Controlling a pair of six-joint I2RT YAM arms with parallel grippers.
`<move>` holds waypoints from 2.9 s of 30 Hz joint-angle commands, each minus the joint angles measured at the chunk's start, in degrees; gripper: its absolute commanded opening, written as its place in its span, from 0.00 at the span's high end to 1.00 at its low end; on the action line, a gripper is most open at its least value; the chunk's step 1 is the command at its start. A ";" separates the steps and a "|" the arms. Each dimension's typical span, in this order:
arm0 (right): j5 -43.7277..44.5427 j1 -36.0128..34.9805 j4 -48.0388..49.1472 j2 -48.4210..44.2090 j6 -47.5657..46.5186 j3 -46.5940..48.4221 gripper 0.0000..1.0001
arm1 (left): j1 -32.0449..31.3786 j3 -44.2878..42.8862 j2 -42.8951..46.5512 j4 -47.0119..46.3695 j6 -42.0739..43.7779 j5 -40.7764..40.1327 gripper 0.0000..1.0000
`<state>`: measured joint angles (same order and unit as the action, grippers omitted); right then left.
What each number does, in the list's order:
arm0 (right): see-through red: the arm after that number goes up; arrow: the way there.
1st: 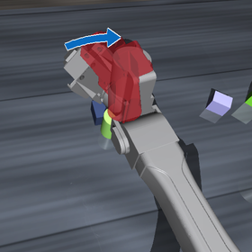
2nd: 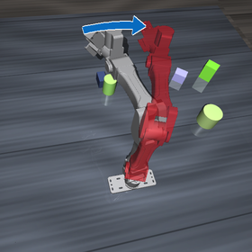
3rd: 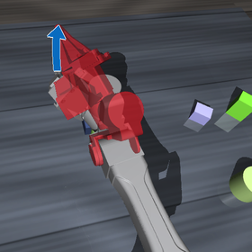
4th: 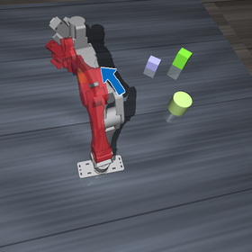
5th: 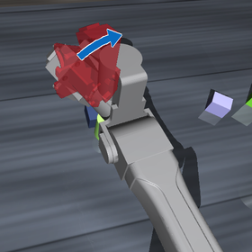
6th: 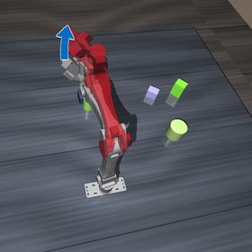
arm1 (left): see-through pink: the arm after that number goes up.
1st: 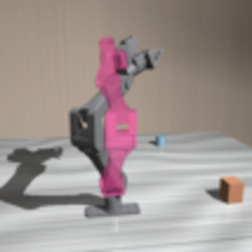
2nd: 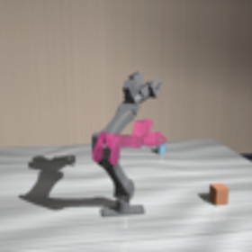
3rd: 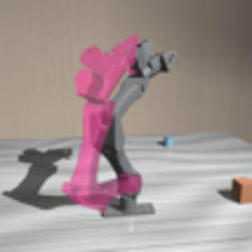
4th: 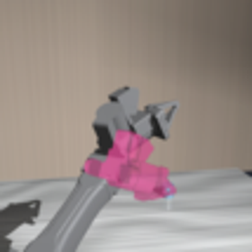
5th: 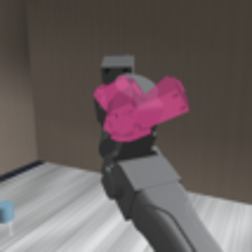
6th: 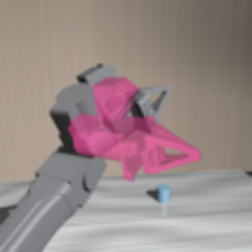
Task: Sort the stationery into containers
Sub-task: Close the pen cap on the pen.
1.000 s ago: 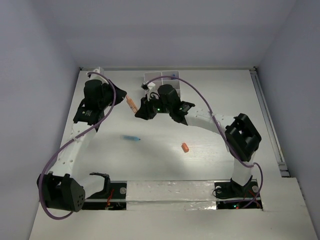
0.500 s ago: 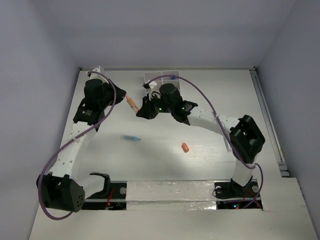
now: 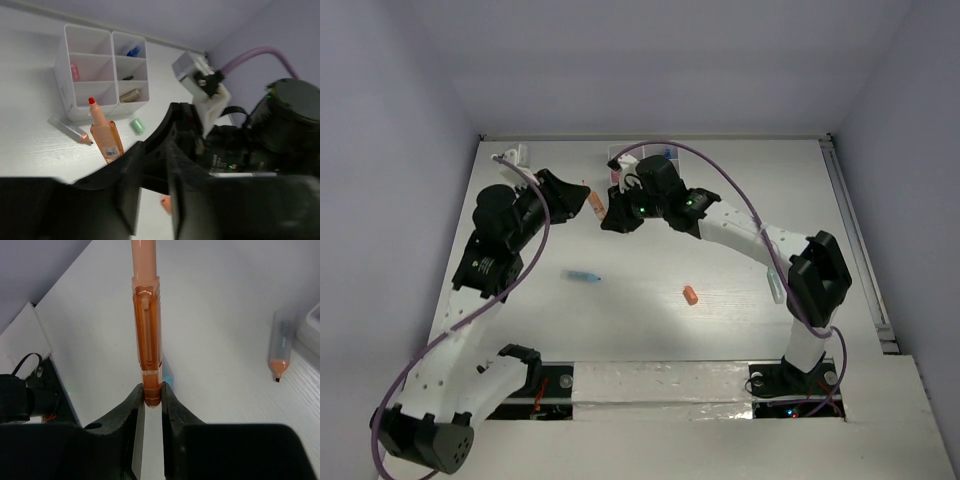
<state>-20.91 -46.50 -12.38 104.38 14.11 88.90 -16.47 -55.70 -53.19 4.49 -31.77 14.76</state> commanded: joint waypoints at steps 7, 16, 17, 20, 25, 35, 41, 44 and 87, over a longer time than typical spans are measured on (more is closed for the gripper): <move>-1.15 0.71 -0.28 -2.85 -2.86 0.31 1.00 | 0.03 3.58 8.63 -0.97 1.80 -5.98 0.55; -6.24 0.71 0.34 -6.29 -2.51 -3.12 1.00 | 0.03 6.66 3.98 -7.30 0.57 -2.19 0.47; -6.25 0.71 0.34 -6.64 -2.33 -3.47 1.00 | 0.03 6.57 3.45 -7.83 0.65 -2.28 0.46; -8.45 0.71 2.10 -8.31 -1.54 -5.31 1.00 | 0.03 6.75 1.16 -10.72 0.57 -2.37 0.44; -10.73 0.71 2.89 -9.46 -1.19 -6.99 1.00 | 0.03 8.85 -1.12 -18.02 -0.75 -1.06 0.44; -14.16 0.71 5.96 -9.99 0.74 -8.57 1.00 | 0.03 10.35 -2.97 -21.02 -2.33 1.58 0.59; -17.85 1.23 8.95 -9.37 3.73 -7.78 1.00 | 0.03 11.14 -2.45 -20.93 -2.51 1.93 0.59; -18.38 1.24 9.39 -8.58 4.43 -6.99 1.00 | 0.03 11.32 -2.18 -21.10 -2.51 1.94 0.72; -26.03 7.83 13.44 -14.64 14.99 -18.77 1.00 | -20.36 11.14 3.79 -18.90 3.91 -49.76 1.00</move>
<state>-46.48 -40.40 1.96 92.82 30.26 71.26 -38.15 -42.02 -51.57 -11.79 -32.05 -31.22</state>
